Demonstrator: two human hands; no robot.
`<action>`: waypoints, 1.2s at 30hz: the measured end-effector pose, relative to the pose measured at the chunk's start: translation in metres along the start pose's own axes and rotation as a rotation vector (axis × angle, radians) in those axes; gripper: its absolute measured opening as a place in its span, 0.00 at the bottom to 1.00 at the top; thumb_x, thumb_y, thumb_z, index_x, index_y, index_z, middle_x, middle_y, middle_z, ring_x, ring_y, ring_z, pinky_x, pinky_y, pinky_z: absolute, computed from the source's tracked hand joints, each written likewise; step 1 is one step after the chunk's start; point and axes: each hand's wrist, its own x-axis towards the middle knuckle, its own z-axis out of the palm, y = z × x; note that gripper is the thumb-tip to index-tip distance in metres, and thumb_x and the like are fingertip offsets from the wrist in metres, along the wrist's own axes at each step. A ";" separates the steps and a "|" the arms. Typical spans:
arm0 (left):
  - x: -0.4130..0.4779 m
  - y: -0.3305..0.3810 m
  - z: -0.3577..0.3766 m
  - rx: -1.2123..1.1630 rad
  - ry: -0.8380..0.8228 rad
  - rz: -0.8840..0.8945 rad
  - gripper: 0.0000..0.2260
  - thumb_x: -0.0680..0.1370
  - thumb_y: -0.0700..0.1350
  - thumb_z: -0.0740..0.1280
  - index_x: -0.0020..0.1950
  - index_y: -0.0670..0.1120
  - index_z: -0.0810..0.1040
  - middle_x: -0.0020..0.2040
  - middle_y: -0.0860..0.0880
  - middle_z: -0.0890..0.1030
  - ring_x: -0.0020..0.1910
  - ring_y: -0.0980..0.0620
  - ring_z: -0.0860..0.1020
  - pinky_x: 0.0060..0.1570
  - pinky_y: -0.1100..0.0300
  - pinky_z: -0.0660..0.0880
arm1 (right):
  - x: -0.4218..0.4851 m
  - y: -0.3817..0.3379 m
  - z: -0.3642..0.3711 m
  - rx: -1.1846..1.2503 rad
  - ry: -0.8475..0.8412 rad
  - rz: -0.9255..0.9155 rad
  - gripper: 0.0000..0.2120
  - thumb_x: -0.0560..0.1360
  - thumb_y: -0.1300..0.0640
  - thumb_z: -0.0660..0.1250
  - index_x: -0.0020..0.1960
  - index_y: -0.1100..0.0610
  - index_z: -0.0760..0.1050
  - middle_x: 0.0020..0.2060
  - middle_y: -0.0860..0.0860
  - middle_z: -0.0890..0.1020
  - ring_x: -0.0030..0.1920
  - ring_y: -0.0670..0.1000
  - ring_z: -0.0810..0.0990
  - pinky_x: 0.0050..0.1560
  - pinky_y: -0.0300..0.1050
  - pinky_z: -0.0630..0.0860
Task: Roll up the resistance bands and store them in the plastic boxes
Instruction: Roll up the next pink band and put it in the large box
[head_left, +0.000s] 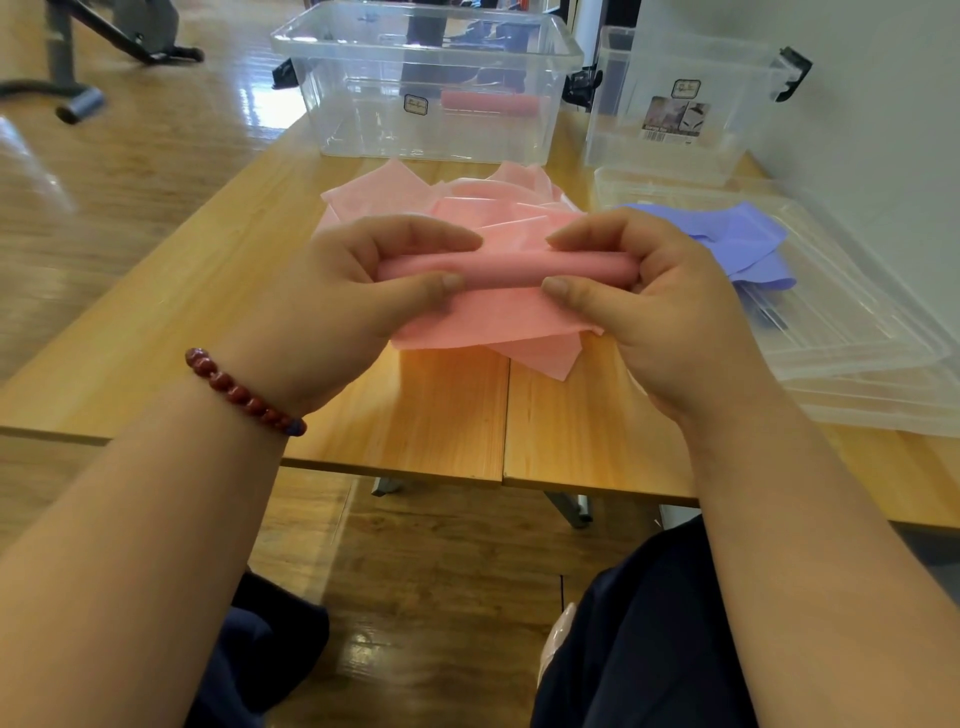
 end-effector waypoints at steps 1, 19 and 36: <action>0.000 0.000 0.000 0.004 0.015 0.008 0.10 0.77 0.44 0.71 0.50 0.60 0.83 0.52 0.56 0.82 0.50 0.56 0.79 0.46 0.62 0.76 | 0.000 0.000 0.000 -0.010 -0.005 -0.003 0.13 0.72 0.57 0.75 0.50 0.41 0.79 0.50 0.39 0.81 0.54 0.42 0.79 0.53 0.43 0.79; 0.003 -0.003 -0.005 -0.097 0.001 -0.019 0.11 0.69 0.46 0.72 0.49 0.56 0.85 0.53 0.52 0.84 0.57 0.50 0.81 0.55 0.53 0.79 | 0.000 -0.001 -0.001 -0.049 0.058 -0.015 0.11 0.74 0.57 0.73 0.47 0.39 0.81 0.50 0.42 0.82 0.54 0.46 0.79 0.52 0.44 0.79; 0.002 -0.004 -0.002 -0.082 0.012 -0.012 0.09 0.71 0.40 0.74 0.45 0.55 0.85 0.53 0.53 0.84 0.56 0.51 0.81 0.56 0.51 0.79 | 0.001 0.003 -0.001 0.045 -0.029 0.050 0.12 0.72 0.55 0.75 0.51 0.41 0.80 0.50 0.41 0.81 0.52 0.44 0.80 0.50 0.40 0.79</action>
